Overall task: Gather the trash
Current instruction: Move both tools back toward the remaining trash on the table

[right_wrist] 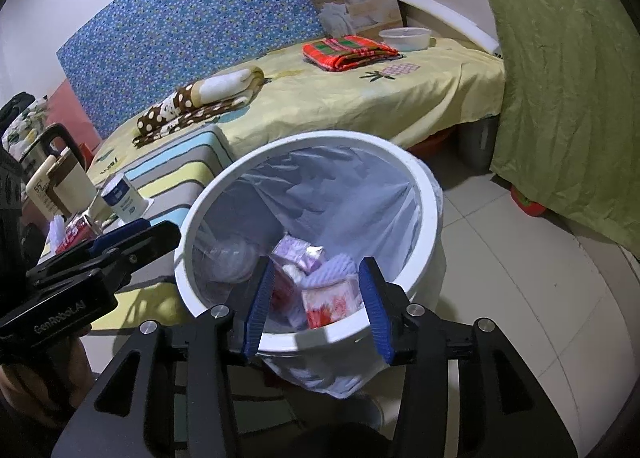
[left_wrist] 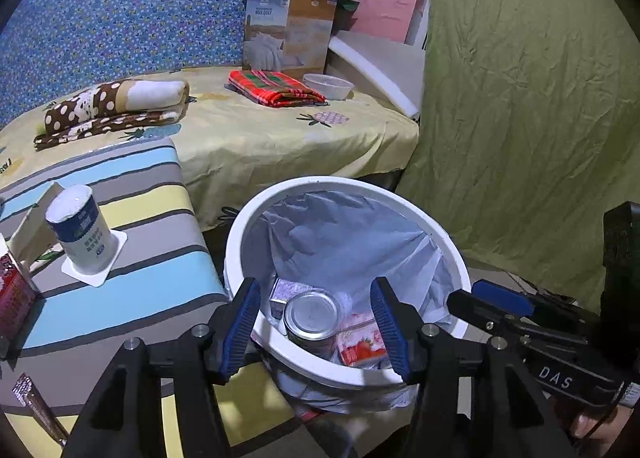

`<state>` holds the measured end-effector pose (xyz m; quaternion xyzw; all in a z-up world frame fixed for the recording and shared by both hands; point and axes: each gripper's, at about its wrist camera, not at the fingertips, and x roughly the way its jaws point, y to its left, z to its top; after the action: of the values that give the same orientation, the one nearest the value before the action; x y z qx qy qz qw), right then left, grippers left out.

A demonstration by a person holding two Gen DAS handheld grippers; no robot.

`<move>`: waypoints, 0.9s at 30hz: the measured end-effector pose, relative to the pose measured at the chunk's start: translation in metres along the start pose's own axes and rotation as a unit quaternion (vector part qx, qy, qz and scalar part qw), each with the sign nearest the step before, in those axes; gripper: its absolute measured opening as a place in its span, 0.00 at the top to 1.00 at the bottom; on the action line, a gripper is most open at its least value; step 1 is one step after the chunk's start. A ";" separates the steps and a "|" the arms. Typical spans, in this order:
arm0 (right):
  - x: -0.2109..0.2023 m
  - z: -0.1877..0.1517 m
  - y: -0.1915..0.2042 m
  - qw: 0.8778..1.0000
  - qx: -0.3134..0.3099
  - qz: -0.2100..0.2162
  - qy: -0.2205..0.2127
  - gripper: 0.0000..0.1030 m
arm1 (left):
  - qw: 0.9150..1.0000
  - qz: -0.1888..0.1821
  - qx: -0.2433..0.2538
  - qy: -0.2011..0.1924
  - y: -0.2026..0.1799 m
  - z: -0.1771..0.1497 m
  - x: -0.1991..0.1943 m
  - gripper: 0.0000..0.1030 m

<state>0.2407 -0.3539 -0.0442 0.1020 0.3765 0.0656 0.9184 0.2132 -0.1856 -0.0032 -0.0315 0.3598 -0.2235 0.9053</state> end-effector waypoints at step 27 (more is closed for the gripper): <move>-0.026 -0.017 0.074 0.991 -0.075 0.112 -0.014 0.55 | 0.993 0.092 -0.048 -0.048 0.050 -0.050 -0.115 0.45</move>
<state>0.2070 -0.2846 -0.0210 0.0752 0.3436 0.1952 0.9155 0.1251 -0.0861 0.0221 -0.0526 0.3276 -0.1194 0.9358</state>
